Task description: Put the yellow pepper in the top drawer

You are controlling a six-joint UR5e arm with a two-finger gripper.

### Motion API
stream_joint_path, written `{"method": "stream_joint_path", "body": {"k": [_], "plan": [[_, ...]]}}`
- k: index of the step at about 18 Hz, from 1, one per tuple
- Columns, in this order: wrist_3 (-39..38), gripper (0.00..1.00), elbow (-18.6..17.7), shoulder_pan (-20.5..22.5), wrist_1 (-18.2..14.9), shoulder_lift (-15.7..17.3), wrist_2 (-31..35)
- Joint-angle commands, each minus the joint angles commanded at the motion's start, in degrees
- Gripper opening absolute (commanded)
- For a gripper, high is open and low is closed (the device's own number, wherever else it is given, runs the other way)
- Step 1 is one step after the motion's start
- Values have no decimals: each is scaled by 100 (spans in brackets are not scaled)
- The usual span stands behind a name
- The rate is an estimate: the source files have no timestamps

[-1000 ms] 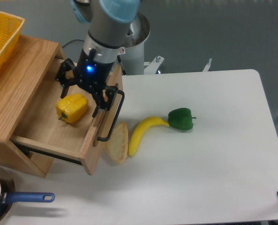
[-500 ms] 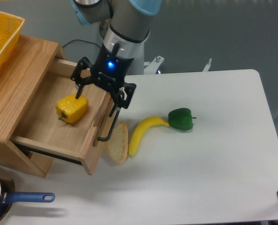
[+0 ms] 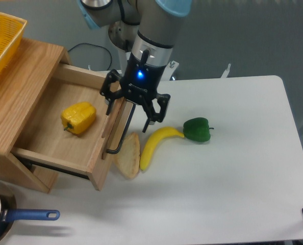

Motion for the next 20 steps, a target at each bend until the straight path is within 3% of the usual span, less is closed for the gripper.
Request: {"method": "stream_joint_path", "body": {"k": [4,8,11,13,16,20], "plan": [[1425,100,-115,0,-70,-97,775],[1558,100,-168,123,-79,-184,1214],[2137,100,-159,272,-140,-202,1390],[2340,100,-115,343,-377,-263,1426],[2350,100,-97,343,-430,-404,1645],[2306,100,-80,465,-922,-527,1716]]}}
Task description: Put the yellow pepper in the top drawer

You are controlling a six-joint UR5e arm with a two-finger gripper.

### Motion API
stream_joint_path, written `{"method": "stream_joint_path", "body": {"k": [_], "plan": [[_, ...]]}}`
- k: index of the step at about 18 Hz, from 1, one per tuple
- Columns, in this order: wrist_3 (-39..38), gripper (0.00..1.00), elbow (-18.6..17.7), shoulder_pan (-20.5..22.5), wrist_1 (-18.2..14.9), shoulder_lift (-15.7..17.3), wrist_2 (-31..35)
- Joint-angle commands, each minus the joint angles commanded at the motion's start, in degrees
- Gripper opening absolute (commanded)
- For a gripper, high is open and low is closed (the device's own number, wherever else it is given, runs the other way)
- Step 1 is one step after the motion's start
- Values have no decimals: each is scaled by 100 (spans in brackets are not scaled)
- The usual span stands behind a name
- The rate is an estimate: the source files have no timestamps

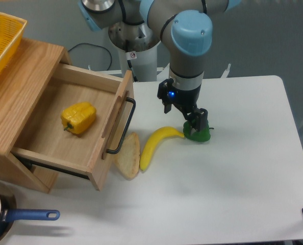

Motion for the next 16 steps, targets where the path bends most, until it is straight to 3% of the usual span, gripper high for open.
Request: {"method": "stream_joint_path", "body": {"k": [8,12,16], "plan": [[35,100,167,176,26,-536,150],[53,100,211,185,43,-642,115],[53,100,228,238,306,-844,115]]}}
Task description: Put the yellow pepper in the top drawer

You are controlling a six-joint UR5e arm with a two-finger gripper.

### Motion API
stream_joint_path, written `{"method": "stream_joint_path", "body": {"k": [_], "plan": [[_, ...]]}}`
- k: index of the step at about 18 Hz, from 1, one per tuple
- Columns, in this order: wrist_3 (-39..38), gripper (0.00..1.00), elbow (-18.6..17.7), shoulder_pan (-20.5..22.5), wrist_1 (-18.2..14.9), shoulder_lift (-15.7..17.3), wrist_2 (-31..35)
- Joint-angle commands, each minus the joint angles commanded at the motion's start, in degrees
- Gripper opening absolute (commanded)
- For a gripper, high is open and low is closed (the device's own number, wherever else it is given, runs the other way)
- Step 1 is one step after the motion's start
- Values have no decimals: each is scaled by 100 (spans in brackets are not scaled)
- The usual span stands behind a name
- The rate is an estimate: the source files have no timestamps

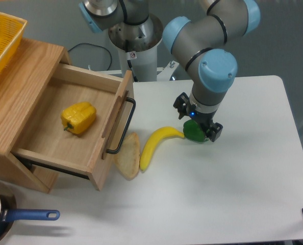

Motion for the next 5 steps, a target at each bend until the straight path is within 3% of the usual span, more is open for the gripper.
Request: {"method": "stream_joint_path", "body": {"k": [5], "plan": [[0,100,0,18,97,-71,-9]]}}
